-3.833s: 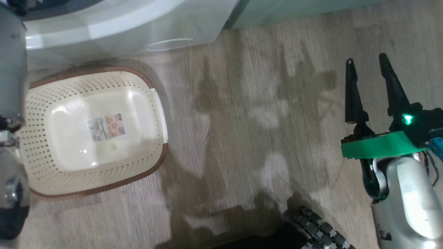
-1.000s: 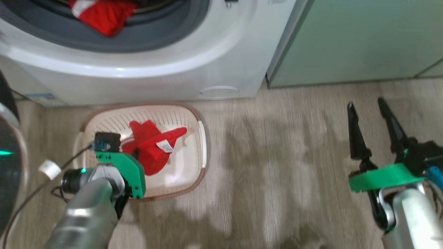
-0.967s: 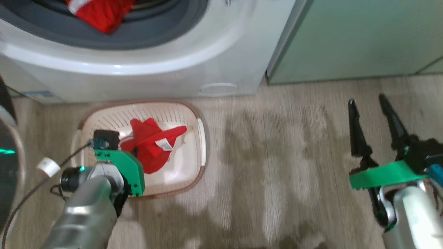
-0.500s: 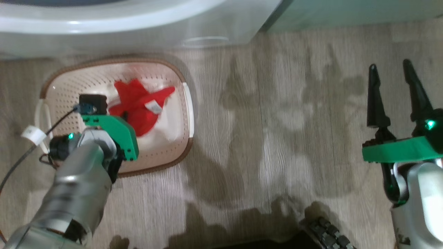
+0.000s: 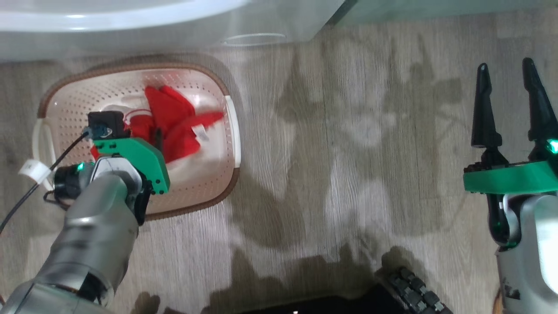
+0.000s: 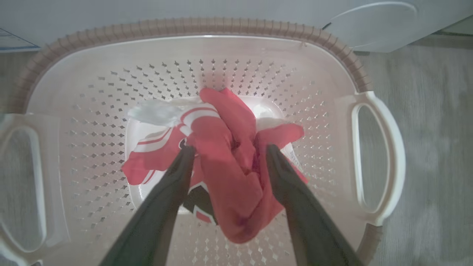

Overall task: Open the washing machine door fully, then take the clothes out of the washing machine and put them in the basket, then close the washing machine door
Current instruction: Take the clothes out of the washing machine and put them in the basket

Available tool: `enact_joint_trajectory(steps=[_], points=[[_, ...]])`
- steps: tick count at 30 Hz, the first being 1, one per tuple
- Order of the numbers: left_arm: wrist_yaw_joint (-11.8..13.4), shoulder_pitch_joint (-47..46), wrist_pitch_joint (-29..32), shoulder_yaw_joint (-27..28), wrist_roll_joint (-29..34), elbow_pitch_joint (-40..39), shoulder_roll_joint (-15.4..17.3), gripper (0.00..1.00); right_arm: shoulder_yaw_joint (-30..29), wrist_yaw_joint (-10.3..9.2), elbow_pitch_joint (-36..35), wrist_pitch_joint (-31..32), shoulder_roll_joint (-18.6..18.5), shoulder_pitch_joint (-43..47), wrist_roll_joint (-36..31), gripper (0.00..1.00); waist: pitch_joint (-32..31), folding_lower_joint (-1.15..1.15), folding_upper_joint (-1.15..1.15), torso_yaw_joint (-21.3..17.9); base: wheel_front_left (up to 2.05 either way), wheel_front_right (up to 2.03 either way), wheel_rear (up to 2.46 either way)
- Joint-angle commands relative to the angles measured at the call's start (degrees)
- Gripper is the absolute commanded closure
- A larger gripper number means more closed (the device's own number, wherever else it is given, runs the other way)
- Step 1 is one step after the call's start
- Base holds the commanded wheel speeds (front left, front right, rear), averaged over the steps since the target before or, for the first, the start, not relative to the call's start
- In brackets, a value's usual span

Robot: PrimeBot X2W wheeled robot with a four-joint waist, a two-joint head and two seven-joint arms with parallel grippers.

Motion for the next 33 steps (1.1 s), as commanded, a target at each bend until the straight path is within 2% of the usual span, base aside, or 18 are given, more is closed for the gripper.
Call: enact_joint_trajectory(steps=[1,8,13,20,27,33], points=[[0.35,1.14,-1.24,1.44,-0.26,-0.25,1.81,0.00,0.73,-0.04,-1.52,-0.36,0.06,1.36,-0.34,0.00,-1.51,0.00,0.00,0.20,0.00,0.00,0.00],[-1.22,3.76,-5.64,1.04,0.07,-0.24,2.27,0.00,1.68,-0.04,0.06,-0.36,0.37,3.38,0.15,0.00,-9.22,0.00,0.00,1.09,0.00,0.00,0.00],[-1.92,5.79,-6.75,2.19,0.57,-2.87,4.00,0.00,3.04,-0.04,1.23,-0.36,0.81,5.27,0.59,0.00,-15.15,0.00,0.00,1.66,0.00,0.00,0.00],[-0.68,13.35,-6.80,11.38,4.20,-18.05,6.93,0.00,3.98,-0.04,2.64,-0.36,1.01,9.21,1.02,0.00,-23.10,0.00,0.00,2.78,0.00,0.00,0.00],[-0.71,23.32,-6.81,19.94,11.34,-29.97,6.60,0.00,4.43,-0.04,3.47,-0.36,1.10,13.67,1.50,0.00,-30.39,0.00,0.00,3.48,0.00,0.00,0.00],[-1.26,32.14,-6.81,27.08,15.33,-38.95,4.92,0.00,4.59,-0.04,3.04,-0.36,1.55,16.20,1.91,0.00,-34.92,0.00,0.00,3.28,0.00,0.00,0.00]])
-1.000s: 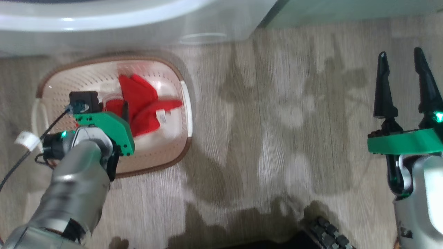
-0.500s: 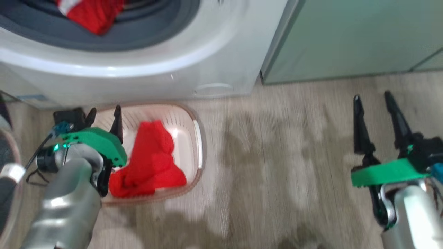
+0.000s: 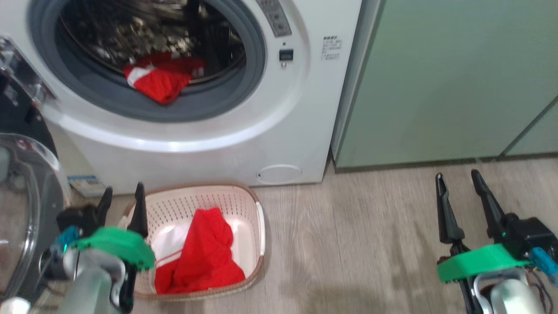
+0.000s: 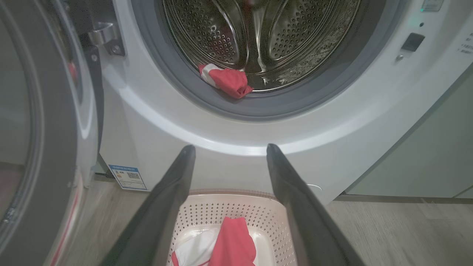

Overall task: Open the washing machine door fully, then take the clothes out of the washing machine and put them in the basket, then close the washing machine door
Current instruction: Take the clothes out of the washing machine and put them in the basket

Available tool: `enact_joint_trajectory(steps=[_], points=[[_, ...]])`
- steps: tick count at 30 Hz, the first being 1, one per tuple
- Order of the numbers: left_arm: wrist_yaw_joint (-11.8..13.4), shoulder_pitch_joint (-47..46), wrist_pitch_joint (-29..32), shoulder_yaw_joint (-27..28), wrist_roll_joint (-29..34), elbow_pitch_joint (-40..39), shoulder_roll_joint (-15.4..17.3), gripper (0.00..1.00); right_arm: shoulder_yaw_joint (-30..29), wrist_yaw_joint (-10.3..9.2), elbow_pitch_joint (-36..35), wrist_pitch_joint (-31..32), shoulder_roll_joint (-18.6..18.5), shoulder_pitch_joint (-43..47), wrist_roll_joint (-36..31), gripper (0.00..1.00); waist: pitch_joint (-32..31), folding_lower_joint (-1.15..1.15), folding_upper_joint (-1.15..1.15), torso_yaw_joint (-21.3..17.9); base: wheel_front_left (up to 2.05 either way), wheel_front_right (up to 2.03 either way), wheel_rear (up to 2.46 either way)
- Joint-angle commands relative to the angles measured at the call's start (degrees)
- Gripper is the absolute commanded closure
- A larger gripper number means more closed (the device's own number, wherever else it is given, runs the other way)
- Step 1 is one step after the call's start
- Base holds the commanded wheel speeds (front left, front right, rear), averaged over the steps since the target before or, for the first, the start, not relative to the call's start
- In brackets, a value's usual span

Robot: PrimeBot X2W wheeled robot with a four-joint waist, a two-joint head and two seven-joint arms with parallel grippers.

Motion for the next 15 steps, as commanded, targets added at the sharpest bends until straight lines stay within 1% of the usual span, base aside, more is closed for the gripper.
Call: enact_joint_trajectory(steps=[1,5,15], points=[[-0.28,0.43,-0.44,3.34,1.26,-3.11,0.76,0.00,1.27,-0.04,-1.89,-0.36,0.09,0.26,0.33,0.00,-2.49,0.00,0.00,0.01,0.00,0.00,0.00],[-0.81,5.57,-0.44,6.45,4.29,-7.80,-0.62,0.00,1.01,-0.04,-1.73,-0.36,0.44,1.88,0.45,0.00,-4.58,0.00,0.00,-0.08,0.00,0.00,0.00],[-1.19,9.72,-0.44,8.44,7.83,-12.30,-2.19,0.00,0.31,-0.04,-1.51,-0.36,0.82,2.90,0.58,0.00,-5.87,0.00,0.00,-0.29,0.00,0.00,0.00]])
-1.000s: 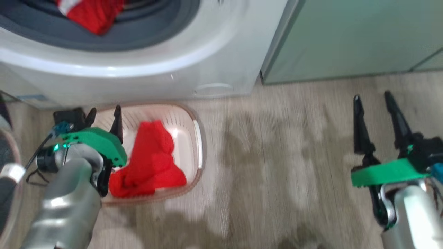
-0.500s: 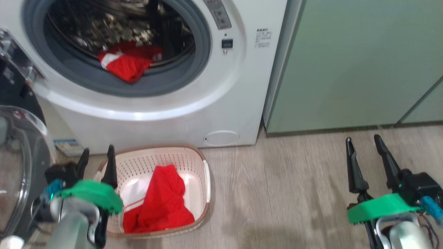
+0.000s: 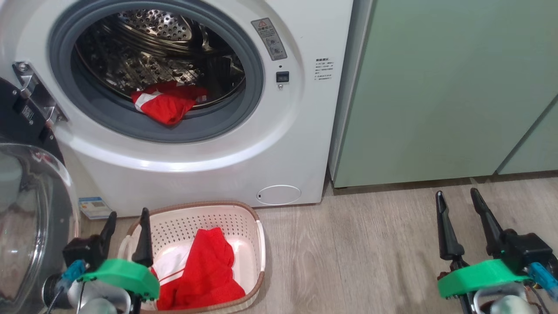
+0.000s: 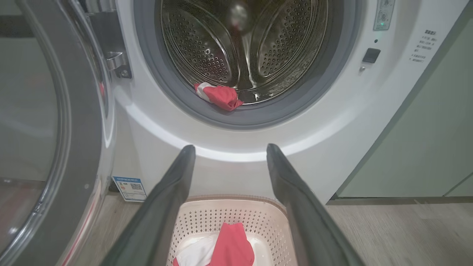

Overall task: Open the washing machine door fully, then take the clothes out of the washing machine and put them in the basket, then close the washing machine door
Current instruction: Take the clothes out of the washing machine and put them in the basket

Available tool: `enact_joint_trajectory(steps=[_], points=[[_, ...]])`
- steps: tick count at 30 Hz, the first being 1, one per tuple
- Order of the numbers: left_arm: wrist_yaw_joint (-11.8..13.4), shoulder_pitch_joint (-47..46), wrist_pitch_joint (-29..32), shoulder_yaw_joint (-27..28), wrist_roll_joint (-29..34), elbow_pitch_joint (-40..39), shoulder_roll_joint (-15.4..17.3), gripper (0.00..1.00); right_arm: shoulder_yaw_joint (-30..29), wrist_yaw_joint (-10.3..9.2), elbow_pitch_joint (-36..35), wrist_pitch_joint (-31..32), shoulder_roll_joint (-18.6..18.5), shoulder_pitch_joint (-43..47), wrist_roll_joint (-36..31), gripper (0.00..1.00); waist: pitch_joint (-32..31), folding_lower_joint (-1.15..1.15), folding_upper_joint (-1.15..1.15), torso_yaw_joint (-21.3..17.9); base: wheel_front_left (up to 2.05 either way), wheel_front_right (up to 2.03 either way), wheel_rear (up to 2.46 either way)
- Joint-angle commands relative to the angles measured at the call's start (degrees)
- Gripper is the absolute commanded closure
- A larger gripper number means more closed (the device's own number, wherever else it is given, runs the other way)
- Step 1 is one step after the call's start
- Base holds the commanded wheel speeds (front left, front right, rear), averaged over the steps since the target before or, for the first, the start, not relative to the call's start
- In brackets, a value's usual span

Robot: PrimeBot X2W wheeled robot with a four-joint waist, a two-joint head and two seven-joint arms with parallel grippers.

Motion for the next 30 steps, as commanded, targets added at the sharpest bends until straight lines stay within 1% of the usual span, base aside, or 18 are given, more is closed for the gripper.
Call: enact_joint_trajectory(steps=[1,8,16,19,24,27,30], points=[[-0.01,-1.42,-0.43,2.27,0.87,-2.41,0.60,0.00,0.85,-0.04,-1.70,-0.36,-0.03,-0.81,0.43,0.00,0.04,0.00,0.00,0.04,0.00,0.00,0.00],[-0.05,-0.76,-0.43,2.79,2.23,-3.74,-0.79,0.00,0.69,-0.04,-1.69,-0.36,0.01,-0.84,0.39,0.00,0.08,0.00,0.00,0.34,0.00,0.00,0.00],[-0.32,-1.03,-0.43,3.41,3.39,-3.76,-1.26,0.00,0.75,-0.04,-1.91,-0.36,-0.18,-1.12,0.34,0.00,0.42,0.00,0.00,0.31,0.00,0.00,0.00],[-0.17,-2.01,-0.43,2.92,4.19,-2.63,-1.43,0.00,0.78,-0.04,-2.01,-0.36,-0.16,-1.32,0.34,0.00,0.99,0.00,0.00,0.15,0.00,0.00,0.00],[0.71,-7.05,1.13,0.28,6.89,1.83,-0.59,0.00,1.05,-0.04,-2.30,-0.36,-0.10,-1.86,0.37,0.00,3.32,0.00,0.00,-0.63,0.00,0.00,0.00],[1.76,-12.33,4.04,-0.75,8.05,3.95,-0.03,0.00,1.21,-0.04,-2.57,-0.36,-0.15,-3.34,0.31,0.00,6.06,0.00,0.00,-1.52,0.00,0.00,0.00],[3.05,-17.93,8.52,-2.22,10.01,6.69,0.98,0.00,1.50,-0.04,-2.63,-0.36,-0.09,-5.05,0.26,0.00,8.82,0.00,0.00,-3.05,0.00,0.00,0.00]])
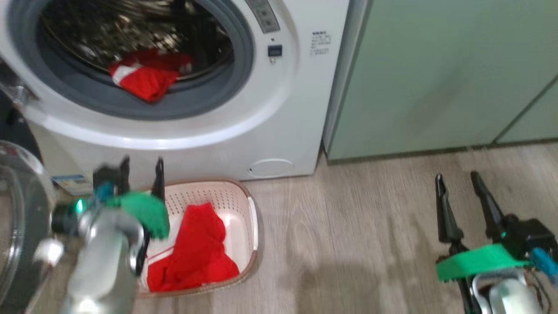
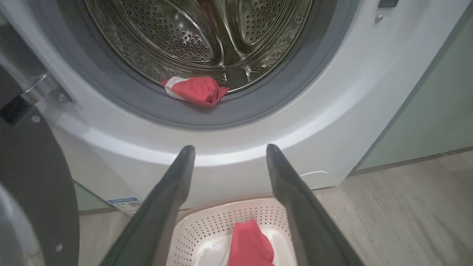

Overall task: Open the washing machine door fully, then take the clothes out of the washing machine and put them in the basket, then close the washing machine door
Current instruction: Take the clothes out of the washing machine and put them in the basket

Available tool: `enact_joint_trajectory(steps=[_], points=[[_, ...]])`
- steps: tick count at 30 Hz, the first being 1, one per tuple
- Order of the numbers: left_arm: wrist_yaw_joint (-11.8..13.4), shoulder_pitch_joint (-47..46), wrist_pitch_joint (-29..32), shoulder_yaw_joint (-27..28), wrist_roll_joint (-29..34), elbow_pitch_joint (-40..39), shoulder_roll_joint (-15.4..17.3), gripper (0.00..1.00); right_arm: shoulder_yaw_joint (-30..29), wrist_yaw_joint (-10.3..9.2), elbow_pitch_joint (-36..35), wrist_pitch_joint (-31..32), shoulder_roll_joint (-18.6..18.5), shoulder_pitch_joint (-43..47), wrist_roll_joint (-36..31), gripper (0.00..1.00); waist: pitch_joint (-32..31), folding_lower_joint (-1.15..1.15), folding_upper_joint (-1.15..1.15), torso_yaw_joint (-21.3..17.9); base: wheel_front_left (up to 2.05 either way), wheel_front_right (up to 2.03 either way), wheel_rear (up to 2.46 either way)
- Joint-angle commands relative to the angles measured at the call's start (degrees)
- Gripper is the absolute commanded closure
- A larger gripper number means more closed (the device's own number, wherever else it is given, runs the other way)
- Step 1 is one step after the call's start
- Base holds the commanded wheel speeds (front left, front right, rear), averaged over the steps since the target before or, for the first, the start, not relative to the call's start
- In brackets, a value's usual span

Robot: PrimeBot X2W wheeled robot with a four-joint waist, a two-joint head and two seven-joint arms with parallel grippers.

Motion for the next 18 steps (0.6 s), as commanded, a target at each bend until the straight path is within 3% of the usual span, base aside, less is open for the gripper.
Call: enact_joint_trajectory(steps=[1,7,18], points=[[0.65,-5.60,2.66,0.77,1.20,0.07,1.83,0.00,1.12,-0.04,-2.08,-0.36,-0.05,-3.28,0.01,0.00,3.23,0.00,0.00,-2.12,0.00,0.00,0.00],[1.63,-18.38,13.18,-1.87,4.15,5.53,3.62,0.00,2.02,-0.04,-2.36,-0.36,0.58,-5.78,0.07,0.00,8.66,0.00,0.00,-5.18,0.00,0.00,0.00],[3.71,-39.06,23.46,-5.13,9.80,16.49,9.85,0.00,3.78,-0.04,-2.62,-0.36,1.43,-10.73,0.32,0.00,17.73,0.00,0.00,-9.39,0.00,0.00,0.00]])
